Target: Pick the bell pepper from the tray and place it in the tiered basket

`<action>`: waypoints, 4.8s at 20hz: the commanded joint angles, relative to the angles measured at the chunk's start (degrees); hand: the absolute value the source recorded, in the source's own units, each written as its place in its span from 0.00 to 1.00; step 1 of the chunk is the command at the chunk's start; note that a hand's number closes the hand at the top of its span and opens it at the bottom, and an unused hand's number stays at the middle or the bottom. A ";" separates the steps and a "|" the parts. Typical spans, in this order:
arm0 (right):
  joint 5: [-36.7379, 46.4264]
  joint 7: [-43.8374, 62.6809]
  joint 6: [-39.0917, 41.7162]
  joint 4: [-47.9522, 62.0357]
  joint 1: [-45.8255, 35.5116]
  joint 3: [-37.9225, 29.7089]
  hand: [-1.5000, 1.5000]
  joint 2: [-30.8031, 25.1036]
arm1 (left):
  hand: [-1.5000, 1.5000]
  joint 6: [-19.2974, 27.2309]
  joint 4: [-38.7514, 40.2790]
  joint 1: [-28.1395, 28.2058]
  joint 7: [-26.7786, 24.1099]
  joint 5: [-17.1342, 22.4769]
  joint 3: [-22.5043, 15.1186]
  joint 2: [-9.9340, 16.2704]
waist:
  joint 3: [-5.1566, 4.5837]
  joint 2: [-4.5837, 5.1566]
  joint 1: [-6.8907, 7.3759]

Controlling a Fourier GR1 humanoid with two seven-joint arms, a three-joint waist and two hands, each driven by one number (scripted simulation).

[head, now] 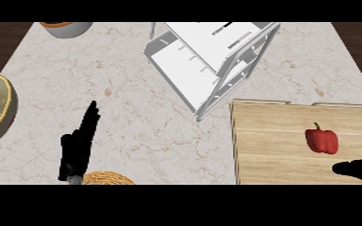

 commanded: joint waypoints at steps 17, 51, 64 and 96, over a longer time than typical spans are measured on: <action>4.35 1.32 4.82 4.76 -1.54 3.02 0.00 8.31 | 0.50 -2.34 5.53 -0.99 -0.68 -1.71 3.56 -3.78 | -0.45 0.30 -0.45; 55.29 15.63 -9.27 0.21 -9.99 30.82 1.00 24.15 | 0.50 -3.71 2.05 2.24 1.00 -4.34 3.25 -4.73 | -0.98 0.05 0.44; 86.61 33.55 -4.81 -22.37 -22.95 45.56 1.00 33.33 | 0.50 -2.95 -0.04 2.16 2.43 -4.55 3.58 -3.41 | -0.87 -0.69 -1.06; 75.06 26.83 -0.52 15.47 -61.28 17.80 1.00 33.38 | 0.50 -3.29 -2.48 2.34 3.29 -4.27 1.75 -4.09 | -0.48 0.53 1.93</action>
